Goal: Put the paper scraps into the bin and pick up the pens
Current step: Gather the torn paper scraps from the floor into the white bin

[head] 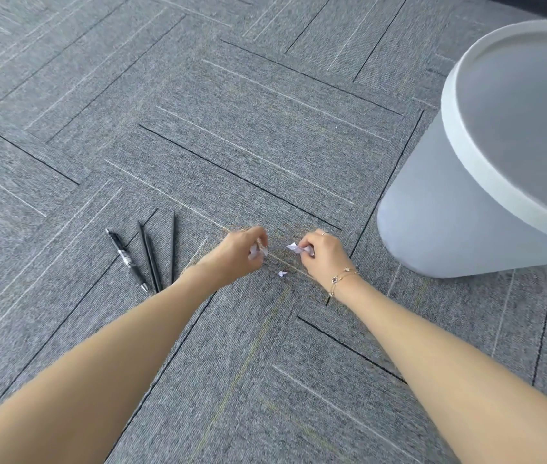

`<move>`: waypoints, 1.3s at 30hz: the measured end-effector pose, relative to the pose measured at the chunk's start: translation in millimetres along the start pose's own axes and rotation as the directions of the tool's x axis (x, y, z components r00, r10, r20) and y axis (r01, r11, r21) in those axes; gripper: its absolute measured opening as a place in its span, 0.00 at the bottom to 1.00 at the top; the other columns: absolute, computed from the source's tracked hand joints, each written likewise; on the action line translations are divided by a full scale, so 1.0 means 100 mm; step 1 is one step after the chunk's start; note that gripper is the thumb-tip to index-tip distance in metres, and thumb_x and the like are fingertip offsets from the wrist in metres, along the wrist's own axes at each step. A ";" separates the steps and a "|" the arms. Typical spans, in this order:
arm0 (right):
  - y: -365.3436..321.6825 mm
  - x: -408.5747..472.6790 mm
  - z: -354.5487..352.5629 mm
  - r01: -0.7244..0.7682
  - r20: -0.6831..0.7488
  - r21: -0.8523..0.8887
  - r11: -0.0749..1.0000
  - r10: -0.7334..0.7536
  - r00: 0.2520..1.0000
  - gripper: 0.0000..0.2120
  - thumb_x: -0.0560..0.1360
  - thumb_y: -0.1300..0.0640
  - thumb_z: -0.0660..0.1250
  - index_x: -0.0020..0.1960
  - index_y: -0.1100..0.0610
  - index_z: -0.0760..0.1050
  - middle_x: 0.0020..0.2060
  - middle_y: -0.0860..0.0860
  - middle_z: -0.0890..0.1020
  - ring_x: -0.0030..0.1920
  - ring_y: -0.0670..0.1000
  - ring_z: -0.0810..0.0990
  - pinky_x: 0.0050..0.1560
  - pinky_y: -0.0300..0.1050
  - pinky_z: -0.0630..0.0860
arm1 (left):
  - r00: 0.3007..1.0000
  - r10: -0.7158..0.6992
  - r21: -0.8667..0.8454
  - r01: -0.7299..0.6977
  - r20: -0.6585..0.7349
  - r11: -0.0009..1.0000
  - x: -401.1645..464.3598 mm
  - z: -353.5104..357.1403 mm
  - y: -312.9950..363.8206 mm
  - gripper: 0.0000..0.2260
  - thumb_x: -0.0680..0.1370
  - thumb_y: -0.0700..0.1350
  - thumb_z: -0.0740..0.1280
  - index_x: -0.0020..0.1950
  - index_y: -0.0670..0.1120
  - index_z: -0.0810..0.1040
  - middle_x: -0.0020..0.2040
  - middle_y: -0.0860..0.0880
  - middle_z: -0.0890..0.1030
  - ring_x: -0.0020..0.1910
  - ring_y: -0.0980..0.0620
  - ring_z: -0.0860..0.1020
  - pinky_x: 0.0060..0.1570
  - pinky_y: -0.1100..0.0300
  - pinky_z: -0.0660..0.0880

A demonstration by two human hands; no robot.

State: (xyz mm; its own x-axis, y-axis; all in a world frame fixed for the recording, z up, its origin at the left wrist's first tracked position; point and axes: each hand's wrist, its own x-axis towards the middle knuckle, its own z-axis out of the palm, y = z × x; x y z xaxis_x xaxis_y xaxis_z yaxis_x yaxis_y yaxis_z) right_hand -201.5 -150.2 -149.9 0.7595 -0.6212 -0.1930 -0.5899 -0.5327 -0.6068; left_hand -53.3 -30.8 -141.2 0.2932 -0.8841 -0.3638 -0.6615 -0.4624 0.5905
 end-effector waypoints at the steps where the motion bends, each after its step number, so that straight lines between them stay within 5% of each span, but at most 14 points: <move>1: 0.01 -0.01 -0.01 -0.009 0.002 -0.005 1.000 0.009 1.000 0.04 0.74 0.66 0.63 0.45 0.63 0.77 0.42 0.52 0.74 0.38 0.50 0.75 0.45 0.45 0.77 | 0.999 0.001 -0.010 -0.001 0.047 1.000 0.01 0.03 0.02 0.07 0.76 0.39 0.63 0.52 0.49 0.73 0.42 0.52 0.77 0.37 0.58 0.77 0.37 0.67 0.76; 7: 0.09 -0.08 -0.08 -0.043 -0.001 -0.024 0.999 0.043 0.999 0.03 0.74 0.64 0.65 0.44 0.63 0.76 0.49 0.58 0.78 0.44 0.52 0.76 0.51 0.45 0.76 | 0.980 0.025 -0.054 -0.014 0.198 0.998 -0.02 0.14 0.15 0.06 0.75 0.43 0.66 0.51 0.51 0.75 0.40 0.53 0.77 0.32 0.60 0.72 0.32 0.71 0.72; 10: 0.10 -0.11 -0.12 -0.048 0.000 -0.027 0.998 0.048 0.999 0.04 0.74 0.63 0.64 0.44 0.64 0.76 0.51 0.59 0.78 0.49 0.55 0.79 0.53 0.47 0.77 | 0.975 0.015 -0.030 -0.008 0.223 1.000 -0.01 0.15 0.23 0.10 0.74 0.45 0.68 0.54 0.50 0.75 0.40 0.57 0.74 0.37 0.61 0.74 0.44 0.66 0.74; 17: 0.09 -0.14 -0.18 -0.030 0.014 -0.067 0.997 0.031 0.999 0.06 0.76 0.60 0.64 0.47 0.62 0.76 0.49 0.56 0.76 0.42 0.49 0.72 0.46 0.43 0.74 | 0.992 -0.089 -0.070 0.095 0.089 0.993 -0.03 0.33 0.30 0.06 0.74 0.43 0.68 0.49 0.45 0.76 0.50 0.46 0.80 0.47 0.48 0.79 0.53 0.50 0.78; 23: 0.06 -0.18 -0.05 -0.034 0.039 -0.073 0.997 0.037 0.999 0.08 0.76 0.58 0.64 0.48 0.63 0.77 0.50 0.57 0.76 0.42 0.52 0.75 0.49 0.49 0.77 | 0.992 -0.121 -0.050 0.122 0.016 0.991 -0.08 0.22 0.29 0.05 0.76 0.43 0.65 0.43 0.42 0.75 0.45 0.45 0.77 0.35 0.53 0.72 0.37 0.61 0.75; 31: 0.01 -0.12 -0.06 -0.021 0.127 -0.115 0.993 0.035 0.991 0.06 0.76 0.61 0.64 0.50 0.61 0.76 0.53 0.56 0.74 0.39 0.47 0.70 0.52 0.42 0.74 | 0.932 -0.276 -0.111 0.257 -0.233 0.960 -0.28 -0.05 -0.18 0.08 0.76 0.44 0.66 0.49 0.39 0.77 0.49 0.45 0.77 0.44 0.50 0.75 0.44 0.64 0.69; 34: 0.04 -0.13 -0.06 -0.002 0.143 -0.108 0.994 0.018 0.990 0.04 0.74 0.61 0.66 0.49 0.60 0.75 0.58 0.61 0.74 0.48 0.53 0.76 0.55 0.43 0.74 | 0.916 -0.330 -0.124 0.308 -0.228 0.943 -0.34 -0.07 -0.30 0.08 0.75 0.45 0.66 0.48 0.40 0.77 0.50 0.44 0.78 0.45 0.50 0.75 0.50 0.59 0.73; 39: -0.05 -0.14 -0.03 0.036 0.125 -0.155 0.987 -0.017 0.992 0.06 0.75 0.59 0.65 0.45 0.63 0.76 0.41 0.52 0.73 0.43 0.52 0.75 0.51 0.49 0.77 | 0.917 -0.354 -0.126 0.335 -0.187 0.934 -0.39 -0.07 -0.32 0.06 0.75 0.46 0.66 0.45 0.44 0.75 0.50 0.44 0.77 0.43 0.50 0.75 0.47 0.58 0.74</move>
State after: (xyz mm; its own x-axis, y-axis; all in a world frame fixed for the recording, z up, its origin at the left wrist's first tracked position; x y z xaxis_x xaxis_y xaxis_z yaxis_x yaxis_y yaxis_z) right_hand -210.0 -139.9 -141.8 0.7975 -0.5356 -0.2779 -0.5976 -0.6373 -0.4865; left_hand -39.1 17.6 -140.9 0.6314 -0.6595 -0.4079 -0.4329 -0.7362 0.5203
